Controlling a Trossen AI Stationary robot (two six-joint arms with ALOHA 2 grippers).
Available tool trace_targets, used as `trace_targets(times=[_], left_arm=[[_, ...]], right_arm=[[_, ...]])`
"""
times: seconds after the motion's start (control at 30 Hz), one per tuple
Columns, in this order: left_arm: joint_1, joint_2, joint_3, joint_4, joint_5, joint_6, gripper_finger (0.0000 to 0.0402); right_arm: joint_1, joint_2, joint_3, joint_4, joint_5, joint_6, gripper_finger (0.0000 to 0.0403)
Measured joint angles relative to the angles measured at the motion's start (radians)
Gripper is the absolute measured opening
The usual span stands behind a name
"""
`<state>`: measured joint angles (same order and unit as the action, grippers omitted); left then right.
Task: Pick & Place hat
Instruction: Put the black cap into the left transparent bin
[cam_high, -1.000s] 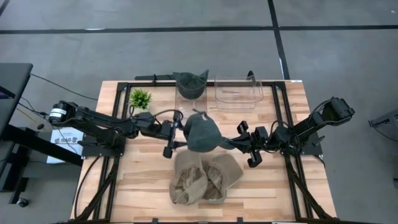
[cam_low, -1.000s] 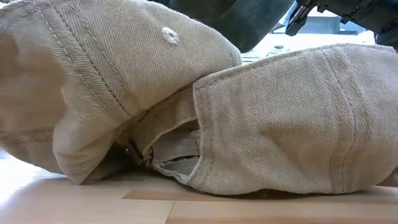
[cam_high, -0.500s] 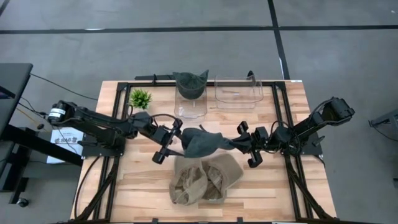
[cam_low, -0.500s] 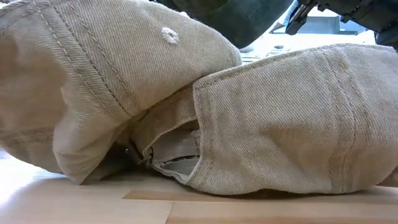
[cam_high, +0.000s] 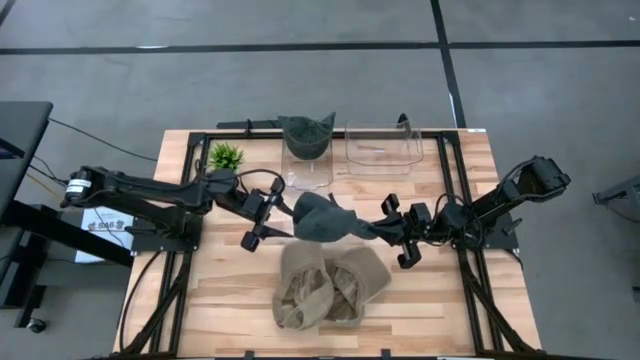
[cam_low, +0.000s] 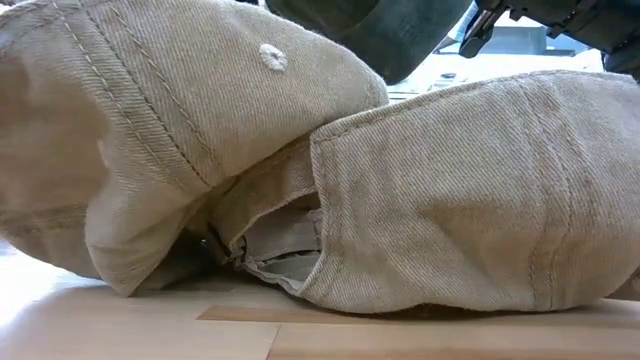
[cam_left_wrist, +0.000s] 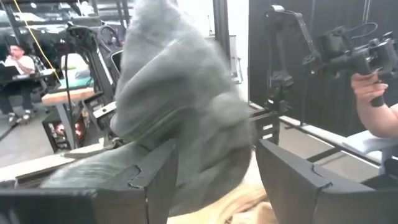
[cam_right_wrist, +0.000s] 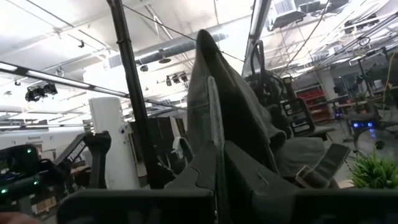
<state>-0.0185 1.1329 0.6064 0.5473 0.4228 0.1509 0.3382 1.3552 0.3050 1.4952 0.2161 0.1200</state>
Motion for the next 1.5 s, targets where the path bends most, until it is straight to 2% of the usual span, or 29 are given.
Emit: trace_targets(times=[0.3, 0.47, 0.57, 0.7, 0.87, 0.93, 1.07, 1.2, 1.3, 1.5], left_arm=[[-0.032, -0.136, 0.0, -0.171, 0.0, -0.003, 0.0213], [-0.068, -0.186, 0.0, -0.183, -0.001, 0.009, 0.0213], [-0.073, -0.213, 0.0, -0.17, -0.001, 0.092, 0.0213], [-0.063, -0.218, 0.0, -0.095, -0.061, 0.215, 0.0213], [-0.063, -0.18, 0.0, 0.027, -0.354, 0.41, 0.0213], [-0.062, -0.154, 0.0, 0.09, -0.425, 0.478, 0.0213], [-0.063, -0.111, 0.0, 0.179, -0.447, 0.526, 0.0213], [-0.063, -0.088, 0.0, 0.192, -0.449, 0.528, 0.0213], [-0.063, -0.076, 0.0, 0.213, -0.449, 0.625, 0.0213], [-0.019, -0.047, 0.0, 0.475, -0.454, 0.691, 0.0213]], right_arm=[[0.0, 0.0, 0.0, -0.001, 0.0, -0.015, 0.0002], [0.0, 0.0, 0.0, -0.006, 0.0, -0.016, 0.0006], [0.0, 0.0, 0.0, -0.017, 0.0, -0.016, 0.0005], [0.0, 0.0, 0.0, -0.024, -0.003, -0.016, 0.0003], [0.002, 0.0, 0.006, -0.04, -0.005, -0.016, 0.0004], [0.002, 0.0, 0.016, -0.068, -0.006, -0.015, 0.0004], [0.002, 0.0, 0.04, -0.119, -0.007, -0.016, 0.0003], [0.002, 0.0, 0.053, -0.134, -0.009, -0.016, 0.0004], [0.002, 0.0, 0.053, -0.134, -0.025, -0.016, 0.0003], [0.002, 0.0, 0.053, -0.134, -0.042, -0.023, 0.0003]])
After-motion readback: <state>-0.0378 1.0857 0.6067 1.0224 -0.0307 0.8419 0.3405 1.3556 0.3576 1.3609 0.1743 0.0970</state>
